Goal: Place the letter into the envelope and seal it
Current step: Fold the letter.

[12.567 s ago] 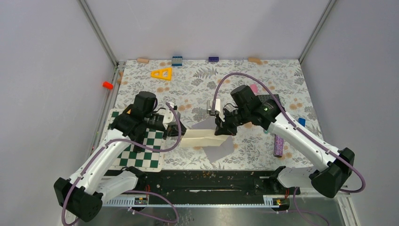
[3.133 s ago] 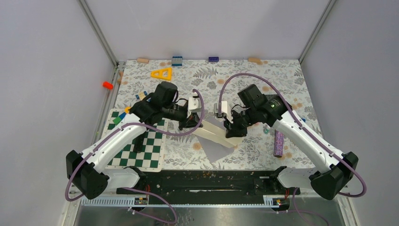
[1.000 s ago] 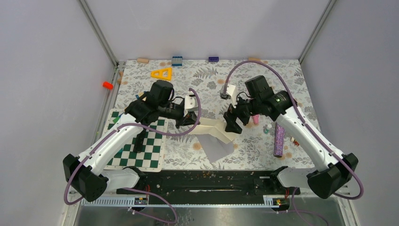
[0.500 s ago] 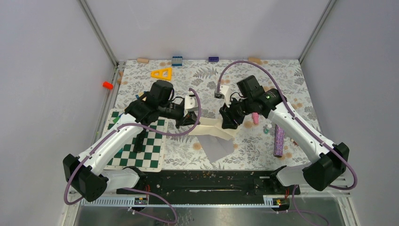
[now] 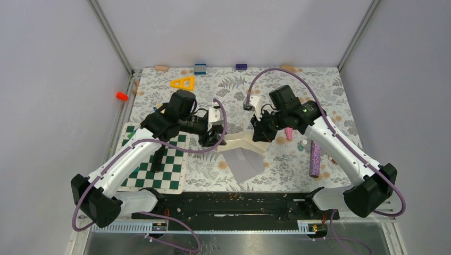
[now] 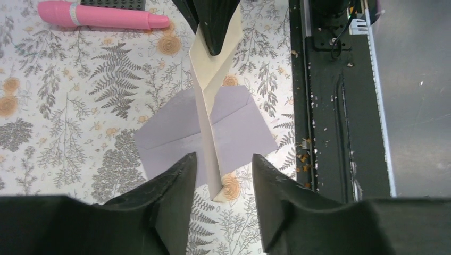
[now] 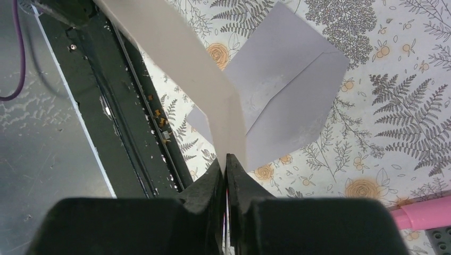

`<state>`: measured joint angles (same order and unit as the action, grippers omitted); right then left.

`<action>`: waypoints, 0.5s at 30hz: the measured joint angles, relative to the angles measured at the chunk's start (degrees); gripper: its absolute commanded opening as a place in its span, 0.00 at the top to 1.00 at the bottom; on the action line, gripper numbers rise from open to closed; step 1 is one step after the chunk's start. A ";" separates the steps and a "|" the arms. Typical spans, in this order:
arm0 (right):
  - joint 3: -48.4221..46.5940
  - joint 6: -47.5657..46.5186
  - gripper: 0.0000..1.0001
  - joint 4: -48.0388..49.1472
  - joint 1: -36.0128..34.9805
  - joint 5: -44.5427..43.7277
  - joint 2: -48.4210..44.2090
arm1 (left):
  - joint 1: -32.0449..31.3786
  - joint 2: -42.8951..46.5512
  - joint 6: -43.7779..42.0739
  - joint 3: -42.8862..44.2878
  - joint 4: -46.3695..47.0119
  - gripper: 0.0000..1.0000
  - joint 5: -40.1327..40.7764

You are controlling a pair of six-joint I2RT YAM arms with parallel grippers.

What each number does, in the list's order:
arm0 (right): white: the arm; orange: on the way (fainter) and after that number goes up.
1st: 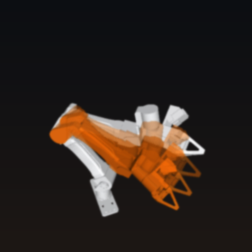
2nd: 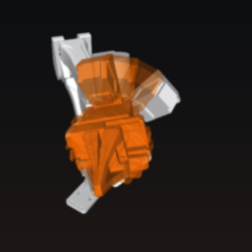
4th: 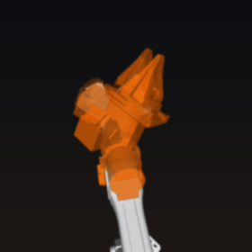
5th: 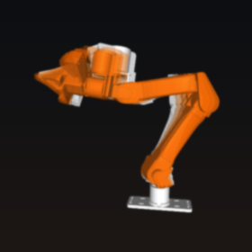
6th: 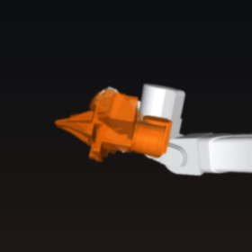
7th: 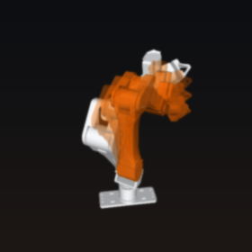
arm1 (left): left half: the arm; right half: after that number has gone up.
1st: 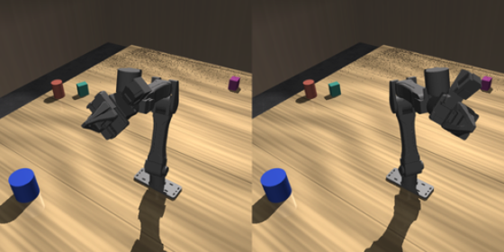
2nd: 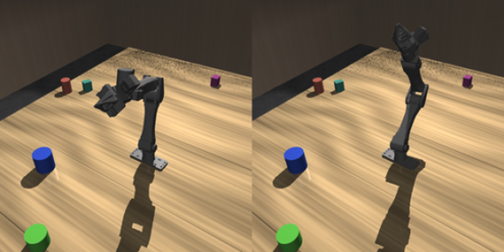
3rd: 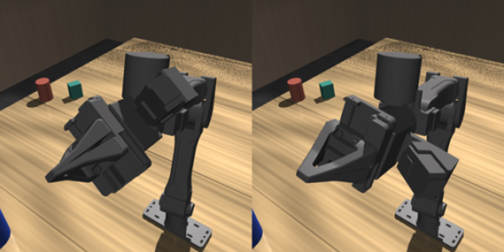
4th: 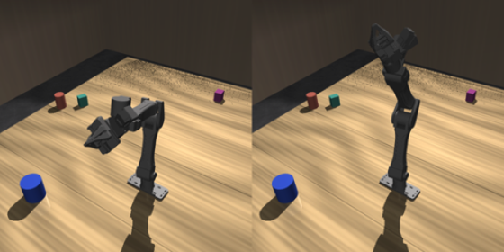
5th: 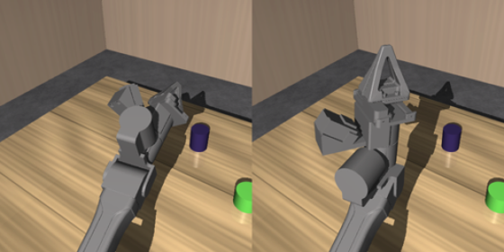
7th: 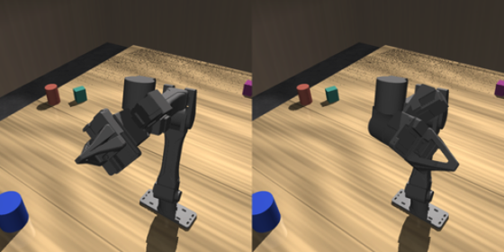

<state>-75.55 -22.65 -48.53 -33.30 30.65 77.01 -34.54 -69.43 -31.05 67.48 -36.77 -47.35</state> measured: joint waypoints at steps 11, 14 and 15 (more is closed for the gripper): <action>-0.55 2.84 1.00 0.63 0.02 -0.13 -0.13 | 0.02 0.52 2.29 0.33 0.00 0.28 -5.35; -0.55 3.69 1.00 1.51 0.02 -0.68 -0.39 | 0.28 1.27 3.02 0.46 0.00 0.27 -7.45; -0.55 4.11 1.00 1.84 0.00 -1.11 -0.61 | 0.37 1.44 3.17 0.52 -0.04 0.27 -8.17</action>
<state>-76.09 -18.55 -46.70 -33.30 29.54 76.40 -34.17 -67.99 -27.88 68.01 -36.82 -55.53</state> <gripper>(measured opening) 0.032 0.724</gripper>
